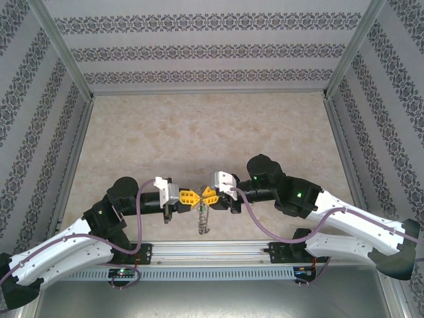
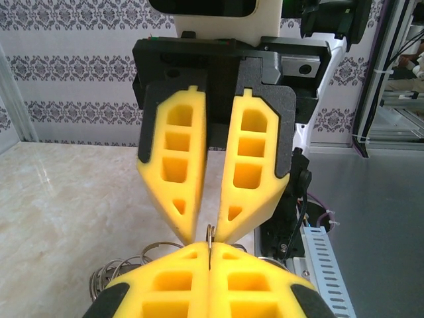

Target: Put the keys on the keyring

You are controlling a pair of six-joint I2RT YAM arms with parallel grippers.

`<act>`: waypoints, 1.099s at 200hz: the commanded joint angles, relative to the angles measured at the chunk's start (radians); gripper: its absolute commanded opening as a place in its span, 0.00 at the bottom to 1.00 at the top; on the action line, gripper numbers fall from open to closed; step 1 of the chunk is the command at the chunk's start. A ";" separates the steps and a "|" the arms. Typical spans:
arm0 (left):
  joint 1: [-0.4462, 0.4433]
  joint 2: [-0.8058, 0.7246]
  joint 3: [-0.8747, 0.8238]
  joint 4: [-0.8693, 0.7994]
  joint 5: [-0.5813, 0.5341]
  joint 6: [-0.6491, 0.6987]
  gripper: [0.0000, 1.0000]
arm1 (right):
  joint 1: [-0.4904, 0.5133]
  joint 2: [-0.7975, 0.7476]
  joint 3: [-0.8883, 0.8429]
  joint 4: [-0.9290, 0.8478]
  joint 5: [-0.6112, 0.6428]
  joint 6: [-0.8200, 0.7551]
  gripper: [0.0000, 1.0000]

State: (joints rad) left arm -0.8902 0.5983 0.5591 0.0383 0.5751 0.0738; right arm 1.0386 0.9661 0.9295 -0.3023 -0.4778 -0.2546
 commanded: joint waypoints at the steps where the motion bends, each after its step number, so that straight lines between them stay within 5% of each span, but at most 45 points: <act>1: -0.014 -0.005 0.020 0.051 0.022 -0.001 0.00 | 0.003 0.021 0.029 0.012 -0.012 0.003 0.08; 15: -0.013 -0.005 0.025 0.037 0.017 0.003 0.00 | 0.003 0.030 0.041 -0.014 0.003 -0.007 0.00; 69: -0.015 0.057 0.159 -0.316 -0.132 0.112 0.09 | 0.001 0.063 0.135 -0.183 0.046 -0.077 0.00; 105: -0.019 0.121 0.204 -0.381 -0.154 0.148 0.11 | 0.001 0.116 0.203 -0.245 0.005 -0.114 0.00; 127: -0.019 0.139 0.210 -0.383 -0.165 0.155 0.00 | 0.001 0.127 0.222 -0.258 -0.016 -0.127 0.00; 166: -0.022 0.057 0.138 -0.226 -0.141 0.092 0.00 | 0.001 0.081 0.168 -0.198 -0.023 -0.112 0.01; 220: -0.022 0.021 -0.020 0.283 0.027 -0.116 0.00 | 0.000 0.029 0.063 -0.039 -0.068 -0.014 0.16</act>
State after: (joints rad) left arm -0.9043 0.6178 0.5739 0.0078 0.5209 0.0750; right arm 1.0321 1.0218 1.0351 -0.4431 -0.4835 -0.3191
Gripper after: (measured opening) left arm 0.060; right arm 0.155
